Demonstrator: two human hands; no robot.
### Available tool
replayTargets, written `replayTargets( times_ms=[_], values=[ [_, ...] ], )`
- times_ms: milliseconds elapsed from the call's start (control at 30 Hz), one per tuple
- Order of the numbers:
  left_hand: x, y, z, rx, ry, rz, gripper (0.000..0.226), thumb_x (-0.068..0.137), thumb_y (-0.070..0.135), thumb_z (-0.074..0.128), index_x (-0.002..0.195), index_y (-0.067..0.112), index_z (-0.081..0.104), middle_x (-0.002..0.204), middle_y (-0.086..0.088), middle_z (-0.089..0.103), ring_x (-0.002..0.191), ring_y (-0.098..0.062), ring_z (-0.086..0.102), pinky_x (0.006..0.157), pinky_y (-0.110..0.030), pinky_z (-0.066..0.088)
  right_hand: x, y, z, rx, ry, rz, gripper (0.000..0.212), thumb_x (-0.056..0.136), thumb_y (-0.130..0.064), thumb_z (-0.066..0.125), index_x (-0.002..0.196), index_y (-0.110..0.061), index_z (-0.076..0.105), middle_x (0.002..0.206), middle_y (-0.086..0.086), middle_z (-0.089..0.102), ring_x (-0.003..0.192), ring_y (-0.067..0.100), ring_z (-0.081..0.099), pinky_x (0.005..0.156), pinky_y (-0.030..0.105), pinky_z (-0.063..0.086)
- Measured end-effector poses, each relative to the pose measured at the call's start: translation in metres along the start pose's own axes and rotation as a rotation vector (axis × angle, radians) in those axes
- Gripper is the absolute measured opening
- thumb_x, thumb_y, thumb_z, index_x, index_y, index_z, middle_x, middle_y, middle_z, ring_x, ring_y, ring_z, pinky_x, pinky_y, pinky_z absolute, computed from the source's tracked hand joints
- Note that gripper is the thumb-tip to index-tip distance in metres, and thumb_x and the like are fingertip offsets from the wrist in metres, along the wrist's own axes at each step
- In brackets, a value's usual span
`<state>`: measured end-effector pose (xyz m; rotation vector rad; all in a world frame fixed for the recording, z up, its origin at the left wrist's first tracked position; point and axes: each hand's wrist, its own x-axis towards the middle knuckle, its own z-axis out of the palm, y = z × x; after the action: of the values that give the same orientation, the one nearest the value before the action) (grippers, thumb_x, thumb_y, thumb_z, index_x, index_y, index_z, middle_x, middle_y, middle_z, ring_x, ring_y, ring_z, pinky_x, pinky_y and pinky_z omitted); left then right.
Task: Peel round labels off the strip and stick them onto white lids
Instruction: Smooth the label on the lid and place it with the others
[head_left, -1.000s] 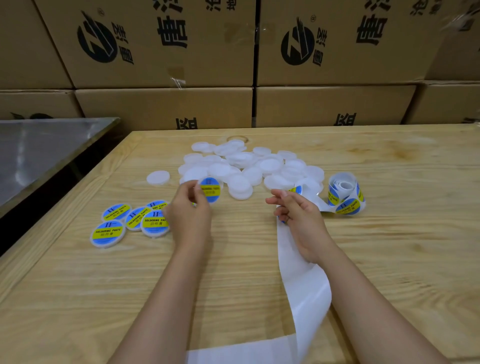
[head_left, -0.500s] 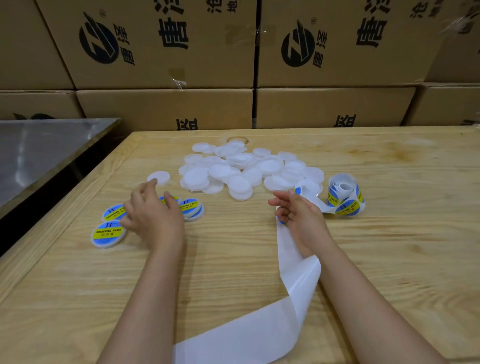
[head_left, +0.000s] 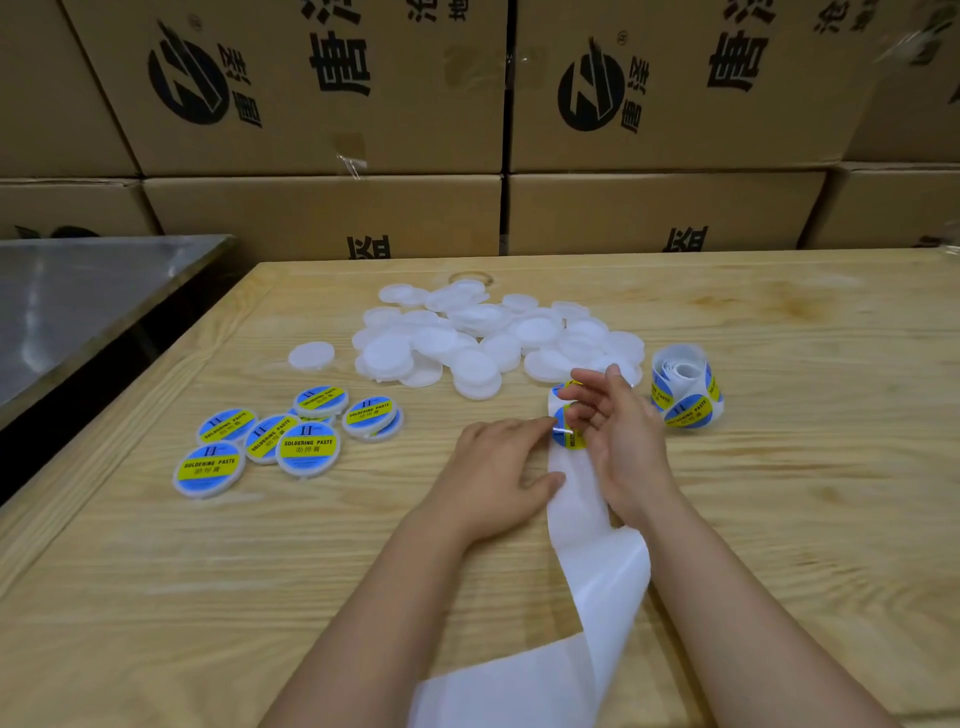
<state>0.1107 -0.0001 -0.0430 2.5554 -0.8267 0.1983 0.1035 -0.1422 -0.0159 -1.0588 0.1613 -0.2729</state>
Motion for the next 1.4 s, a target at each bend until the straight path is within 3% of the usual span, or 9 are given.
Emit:
replayTargets(
  times_ms=[133,200,333,467,667,867,1033,1167,1400],
  values=[
    [0.0,0.0,-0.004,-0.025,0.022,0.045,0.042,0.082,0.032,0.052,0.122,0.026,0.058,0.131,0.013,0.051,0.125,-0.009,0.039,0.103,-0.029,0.027,0.002,0.002,-0.009,-0.744,0.016,-0.498,0.013,0.091,-0.011,0.057,0.084,-0.017,0.067,0.076,-0.004,0.066,0.071,0.013,0.057,0.067,0.02,0.041],
    [-0.001,0.0,-0.005,-0.06,0.047,0.052,0.039,0.075,0.029,0.047,0.11,0.02,0.064,0.128,0.009,0.052,0.123,-0.011,0.041,0.102,-0.03,0.03,0.004,0.007,-0.016,-1.155,-0.025,-0.687,0.01,0.084,-0.009,0.064,0.091,-0.011,0.071,0.089,0.003,0.067,0.085,0.023,0.055,0.074,0.02,0.033],
    [-0.002,-0.003,-0.002,-0.082,0.138,0.042,0.014,0.084,0.02,0.058,0.096,0.014,0.064,0.133,0.003,0.051,0.128,-0.012,0.039,0.101,-0.024,0.021,0.011,0.018,-0.027,-1.506,-0.184,-0.533,0.029,0.086,-0.017,0.063,0.114,-0.009,0.065,0.119,0.006,0.06,0.108,0.028,0.048,0.092,0.026,0.031],
    [-0.001,-0.004,0.0,-0.083,0.113,0.007,0.016,0.083,0.022,0.059,0.098,0.018,0.058,0.131,0.007,0.05,0.129,-0.008,0.037,0.108,-0.024,0.005,0.009,0.018,-0.024,-1.568,-0.264,-0.505,0.027,0.089,-0.023,0.059,0.114,-0.012,0.066,0.121,0.003,0.059,0.107,0.028,0.049,0.093,0.035,0.037],
    [0.001,-0.001,0.0,-0.063,-0.049,-0.064,0.062,0.086,0.025,0.051,0.143,0.024,0.028,0.145,0.008,0.036,0.138,-0.005,0.021,0.116,-0.041,-0.01,0.006,0.016,-0.019,-1.674,-0.286,-0.513,0.026,0.092,-0.026,0.053,0.114,-0.015,0.063,0.116,0.001,0.057,0.104,0.025,0.048,0.087,0.035,0.037],
    [0.0,0.0,-0.002,-0.087,-0.028,-0.086,0.064,0.085,0.026,0.052,0.144,0.024,0.026,0.14,0.009,0.041,0.134,-0.007,0.028,0.114,-0.041,-0.009,0.002,0.012,-0.015,-1.684,-0.259,-0.568,0.028,0.09,-0.026,0.054,0.116,-0.016,0.058,0.111,0.002,0.062,0.103,0.025,0.052,0.087,0.035,0.035],
    [0.0,0.001,-0.002,-0.073,-0.018,-0.098,0.067,0.082,0.029,0.054,0.143,0.023,0.028,0.14,0.009,0.042,0.133,-0.008,0.029,0.114,-0.042,-0.008,-0.002,0.007,-0.009,-1.774,-0.236,-0.676,0.016,0.085,-0.02,0.058,0.097,-0.012,0.066,0.093,0.006,0.067,0.095,0.028,0.056,0.082,0.034,0.033],
    [-0.001,0.002,-0.003,-0.1,0.001,-0.104,0.068,0.08,0.03,0.053,0.143,0.024,0.028,0.136,0.01,0.045,0.13,-0.007,0.032,0.114,-0.043,-0.007,-0.007,0.005,-0.008,-1.632,-0.234,-0.743,0.004,0.072,-0.004,0.067,0.076,-0.004,0.067,0.084,0.011,0.064,0.085,0.033,0.058,0.075,0.038,0.041],
    [0.001,-0.001,-0.004,-0.142,-0.04,-0.135,0.078,0.082,0.031,0.054,0.148,0.021,0.014,0.144,0.017,0.037,0.135,-0.004,0.025,0.115,-0.045,-0.011,-0.009,0.001,-0.005,-1.238,-0.124,-0.682,0.008,0.075,0.001,0.066,0.076,-0.005,0.06,0.085,0.008,0.059,0.086,0.03,0.054,0.078,0.039,0.039]
  ],
)
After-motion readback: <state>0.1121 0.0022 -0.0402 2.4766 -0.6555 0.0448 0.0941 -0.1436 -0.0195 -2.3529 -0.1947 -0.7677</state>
